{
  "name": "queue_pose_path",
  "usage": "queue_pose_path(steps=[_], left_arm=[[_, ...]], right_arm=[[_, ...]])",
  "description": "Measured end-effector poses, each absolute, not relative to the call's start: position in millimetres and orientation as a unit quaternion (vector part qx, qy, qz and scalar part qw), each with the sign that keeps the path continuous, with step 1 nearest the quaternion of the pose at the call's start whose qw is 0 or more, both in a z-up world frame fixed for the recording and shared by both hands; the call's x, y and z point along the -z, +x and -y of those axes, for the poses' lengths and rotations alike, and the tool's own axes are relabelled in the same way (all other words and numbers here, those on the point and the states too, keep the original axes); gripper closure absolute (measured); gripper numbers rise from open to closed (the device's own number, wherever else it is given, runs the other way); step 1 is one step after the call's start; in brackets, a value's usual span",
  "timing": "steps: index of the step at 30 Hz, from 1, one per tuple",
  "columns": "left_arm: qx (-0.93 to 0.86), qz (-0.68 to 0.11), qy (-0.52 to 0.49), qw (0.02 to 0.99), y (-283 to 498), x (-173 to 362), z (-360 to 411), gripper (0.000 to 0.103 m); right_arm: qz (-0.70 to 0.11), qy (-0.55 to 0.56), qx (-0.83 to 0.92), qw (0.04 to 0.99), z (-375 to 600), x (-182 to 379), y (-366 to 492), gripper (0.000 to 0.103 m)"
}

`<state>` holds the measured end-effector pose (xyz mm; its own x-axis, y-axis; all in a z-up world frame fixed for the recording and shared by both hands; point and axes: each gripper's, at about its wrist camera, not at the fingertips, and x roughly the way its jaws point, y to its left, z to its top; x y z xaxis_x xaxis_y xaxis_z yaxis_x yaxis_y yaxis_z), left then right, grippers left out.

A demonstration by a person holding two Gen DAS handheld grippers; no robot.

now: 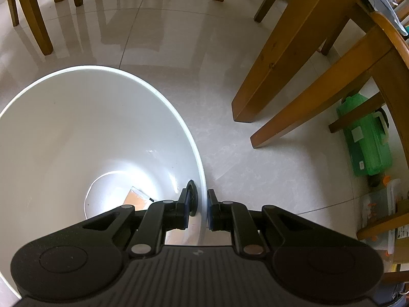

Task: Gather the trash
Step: 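Lift the green packet over the white bin and open the left gripper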

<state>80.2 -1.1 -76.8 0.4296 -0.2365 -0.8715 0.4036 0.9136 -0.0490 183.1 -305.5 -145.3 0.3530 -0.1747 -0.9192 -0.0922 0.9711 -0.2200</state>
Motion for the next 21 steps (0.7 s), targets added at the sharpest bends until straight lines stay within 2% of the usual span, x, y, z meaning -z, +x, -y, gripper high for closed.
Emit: queue_pose_path(steps=[4, 7, 8, 9, 11, 21], left_arm=[[0.231, -0.461, 0.084, 0.853, 97, 36, 32, 0.069], [0.251, -0.444, 0.08, 0.856, 111, 26, 58, 0.067], [0.256, -0.439, 0.078, 0.858, 114, 25, 66, 0.062], [0.263, -0.436, 0.078, 0.857, 117, 25, 72, 0.046], [0.272, -0.432, 0.076, 0.857, 120, 27, 82, 0.024], [0.259, -0.445, 0.094, 0.852, 114, 39, 79, 0.022]], right_arm=[[-0.569, -0.114, 0.025, 0.814, 306, 145, 184, 0.087], [-0.57, -0.111, 0.025, 0.814, 305, 144, 185, 0.087], [-0.57, -0.112, 0.025, 0.814, 305, 144, 185, 0.087], [-0.57, -0.111, 0.024, 0.814, 305, 144, 184, 0.087], [-0.57, -0.109, 0.023, 0.814, 306, 145, 184, 0.087], [-0.574, -0.099, 0.02, 0.813, 308, 144, 186, 0.087]])
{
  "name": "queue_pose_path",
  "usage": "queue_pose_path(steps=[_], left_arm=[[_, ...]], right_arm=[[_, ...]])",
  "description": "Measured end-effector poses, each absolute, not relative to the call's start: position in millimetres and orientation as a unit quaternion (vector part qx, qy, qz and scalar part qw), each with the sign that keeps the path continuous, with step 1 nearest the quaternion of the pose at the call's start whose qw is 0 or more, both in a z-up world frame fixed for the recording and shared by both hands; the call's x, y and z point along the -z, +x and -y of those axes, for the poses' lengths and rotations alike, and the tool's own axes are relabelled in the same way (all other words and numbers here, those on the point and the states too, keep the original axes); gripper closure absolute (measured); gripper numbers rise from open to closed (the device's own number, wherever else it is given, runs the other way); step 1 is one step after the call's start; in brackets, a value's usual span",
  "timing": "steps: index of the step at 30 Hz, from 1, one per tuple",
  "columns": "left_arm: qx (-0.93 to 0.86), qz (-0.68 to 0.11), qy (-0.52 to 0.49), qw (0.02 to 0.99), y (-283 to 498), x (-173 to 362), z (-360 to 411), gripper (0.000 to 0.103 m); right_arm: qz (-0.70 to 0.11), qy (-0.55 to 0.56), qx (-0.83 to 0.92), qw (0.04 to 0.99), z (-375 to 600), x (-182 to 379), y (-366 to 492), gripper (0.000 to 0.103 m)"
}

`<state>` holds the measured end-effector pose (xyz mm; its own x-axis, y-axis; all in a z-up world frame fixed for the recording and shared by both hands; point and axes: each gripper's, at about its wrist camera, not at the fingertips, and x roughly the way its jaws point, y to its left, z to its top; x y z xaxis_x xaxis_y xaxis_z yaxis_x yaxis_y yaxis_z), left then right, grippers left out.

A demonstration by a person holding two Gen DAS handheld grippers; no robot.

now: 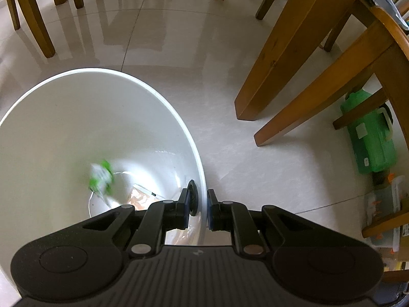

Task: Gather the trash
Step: 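Lift the green packet over the white bin and open the left gripper, then return the left gripper to the pile and grasp the crumpled white tissue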

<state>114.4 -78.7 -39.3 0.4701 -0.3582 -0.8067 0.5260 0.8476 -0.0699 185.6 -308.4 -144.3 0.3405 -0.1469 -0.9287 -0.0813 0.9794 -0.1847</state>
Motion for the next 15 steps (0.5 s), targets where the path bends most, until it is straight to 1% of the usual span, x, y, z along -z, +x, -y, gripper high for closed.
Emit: queue_pose_path(steps=[8, 15], left_arm=[[0.234, -0.46, 0.078, 0.853, 104, 61, 51, 0.022], [0.202, -0.496, 0.056, 0.843, 94, 110, 26, 0.022]], right_arm=[[-0.578, -0.103, 0.023, 0.809, 308, 145, 187, 0.087], [-0.584, -0.109, 0.025, 0.804, 305, 144, 185, 0.087]])
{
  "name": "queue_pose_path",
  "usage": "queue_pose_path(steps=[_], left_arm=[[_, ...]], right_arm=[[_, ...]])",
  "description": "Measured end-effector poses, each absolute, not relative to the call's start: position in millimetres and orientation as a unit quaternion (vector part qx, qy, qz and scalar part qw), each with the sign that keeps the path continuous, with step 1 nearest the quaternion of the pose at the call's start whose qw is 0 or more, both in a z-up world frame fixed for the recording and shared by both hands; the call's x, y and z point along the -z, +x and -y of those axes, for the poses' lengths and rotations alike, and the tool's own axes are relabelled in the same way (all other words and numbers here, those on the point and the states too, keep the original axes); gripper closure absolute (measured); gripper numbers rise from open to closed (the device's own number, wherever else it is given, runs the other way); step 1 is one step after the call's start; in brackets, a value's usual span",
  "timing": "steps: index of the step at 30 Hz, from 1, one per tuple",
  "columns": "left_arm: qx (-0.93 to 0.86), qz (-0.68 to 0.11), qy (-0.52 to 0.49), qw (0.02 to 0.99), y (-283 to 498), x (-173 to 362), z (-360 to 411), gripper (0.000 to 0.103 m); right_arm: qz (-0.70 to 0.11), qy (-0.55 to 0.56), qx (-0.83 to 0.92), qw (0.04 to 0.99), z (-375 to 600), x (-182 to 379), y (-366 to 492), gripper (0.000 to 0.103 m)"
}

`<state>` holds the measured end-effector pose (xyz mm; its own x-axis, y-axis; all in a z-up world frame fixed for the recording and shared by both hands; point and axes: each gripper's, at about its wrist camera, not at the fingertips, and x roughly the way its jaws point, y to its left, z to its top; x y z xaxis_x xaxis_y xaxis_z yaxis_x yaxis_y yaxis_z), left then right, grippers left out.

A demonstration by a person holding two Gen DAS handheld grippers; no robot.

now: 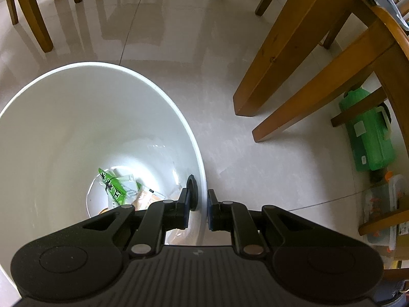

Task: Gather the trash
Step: 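Return the left gripper to the pile and grasp the crumpled white tissue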

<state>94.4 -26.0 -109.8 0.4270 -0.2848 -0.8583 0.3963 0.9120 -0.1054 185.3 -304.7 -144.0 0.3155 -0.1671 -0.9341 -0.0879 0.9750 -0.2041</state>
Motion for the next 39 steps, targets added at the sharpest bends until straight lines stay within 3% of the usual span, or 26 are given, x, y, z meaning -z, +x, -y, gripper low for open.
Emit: queue_pose_path(steps=[21, 26, 31, 39], left_arm=[[0.128, -0.574, 0.082, 0.805, 92, 313, 5, 0.023], [0.11, -0.573, 0.071, 0.809, 98, 337, 1, 0.031], [0.094, -0.578, 0.056, 0.809, 104, 350, -4, 0.033], [0.093, -0.587, 0.07, 0.801, 106, 361, -1, 0.05]], right_arm=[[-0.612, -0.1, 0.033, 0.784, 306, 142, 195, 0.087], [-0.612, -0.1, 0.034, 0.783, 305, 142, 195, 0.087], [-0.612, -0.1, 0.034, 0.784, 305, 143, 195, 0.087], [-0.611, -0.099, 0.034, 0.785, 305, 142, 196, 0.087]])
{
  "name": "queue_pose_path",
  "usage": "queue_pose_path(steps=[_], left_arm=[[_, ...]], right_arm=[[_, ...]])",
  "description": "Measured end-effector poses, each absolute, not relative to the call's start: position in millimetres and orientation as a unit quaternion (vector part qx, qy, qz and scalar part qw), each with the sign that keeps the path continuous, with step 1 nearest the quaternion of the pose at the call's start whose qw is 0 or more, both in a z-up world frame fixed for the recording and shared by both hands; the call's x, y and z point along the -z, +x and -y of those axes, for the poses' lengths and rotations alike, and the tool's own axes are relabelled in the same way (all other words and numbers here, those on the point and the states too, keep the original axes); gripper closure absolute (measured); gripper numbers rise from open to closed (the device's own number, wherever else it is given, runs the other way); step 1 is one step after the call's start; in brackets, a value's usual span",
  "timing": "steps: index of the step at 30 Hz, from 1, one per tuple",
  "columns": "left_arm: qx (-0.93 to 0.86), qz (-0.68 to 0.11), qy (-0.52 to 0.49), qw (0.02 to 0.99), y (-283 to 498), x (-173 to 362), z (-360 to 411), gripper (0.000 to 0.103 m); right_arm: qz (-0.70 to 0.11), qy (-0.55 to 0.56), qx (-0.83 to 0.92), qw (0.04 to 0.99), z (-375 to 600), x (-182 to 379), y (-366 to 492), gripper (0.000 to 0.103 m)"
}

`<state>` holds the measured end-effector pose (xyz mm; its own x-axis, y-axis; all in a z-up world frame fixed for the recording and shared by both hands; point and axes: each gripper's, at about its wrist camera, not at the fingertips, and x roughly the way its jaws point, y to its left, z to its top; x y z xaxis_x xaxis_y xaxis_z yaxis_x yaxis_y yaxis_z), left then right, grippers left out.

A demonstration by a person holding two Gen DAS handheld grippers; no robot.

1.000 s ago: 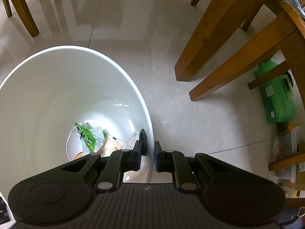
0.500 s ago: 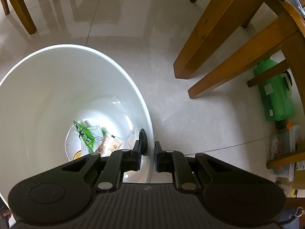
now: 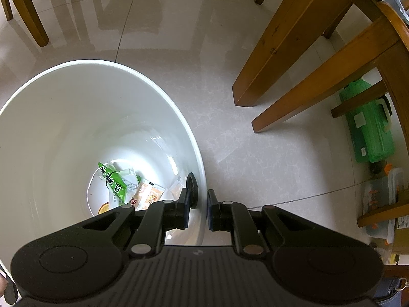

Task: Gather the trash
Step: 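Return the left gripper to the pile and grasp the crumpled white tissue, then carry the tissue over the bin and open the left gripper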

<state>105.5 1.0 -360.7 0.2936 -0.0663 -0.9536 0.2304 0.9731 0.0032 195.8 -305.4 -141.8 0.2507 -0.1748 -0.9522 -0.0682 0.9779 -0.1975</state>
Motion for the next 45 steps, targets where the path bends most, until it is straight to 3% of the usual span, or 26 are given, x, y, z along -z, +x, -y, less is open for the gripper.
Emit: queue_pose_path(steps=[3, 13, 21, 35, 45], left_arm=[[0.094, -0.588, 0.063, 0.801, 106, 361, -2, 0.061], [0.107, -0.585, 0.061, 0.801, 104, 333, -5, 0.064], [0.153, -0.579, 0.091, 0.795, 97, 257, -3, 0.064], [0.247, -0.497, 0.135, 0.821, 108, 64, 43, 0.064], [0.289, -0.448, 0.117, 0.838, 133, 45, 103, 0.06]], right_arm=[[-0.61, -0.1, 0.033, 0.785, 306, 141, 196, 0.087], [-0.609, -0.101, 0.035, 0.786, 304, 144, 195, 0.087], [-0.609, -0.098, 0.036, 0.786, 305, 143, 196, 0.087], [-0.613, -0.073, 0.033, 0.786, 312, 141, 197, 0.089], [-0.609, -0.069, 0.032, 0.789, 313, 140, 196, 0.089]])
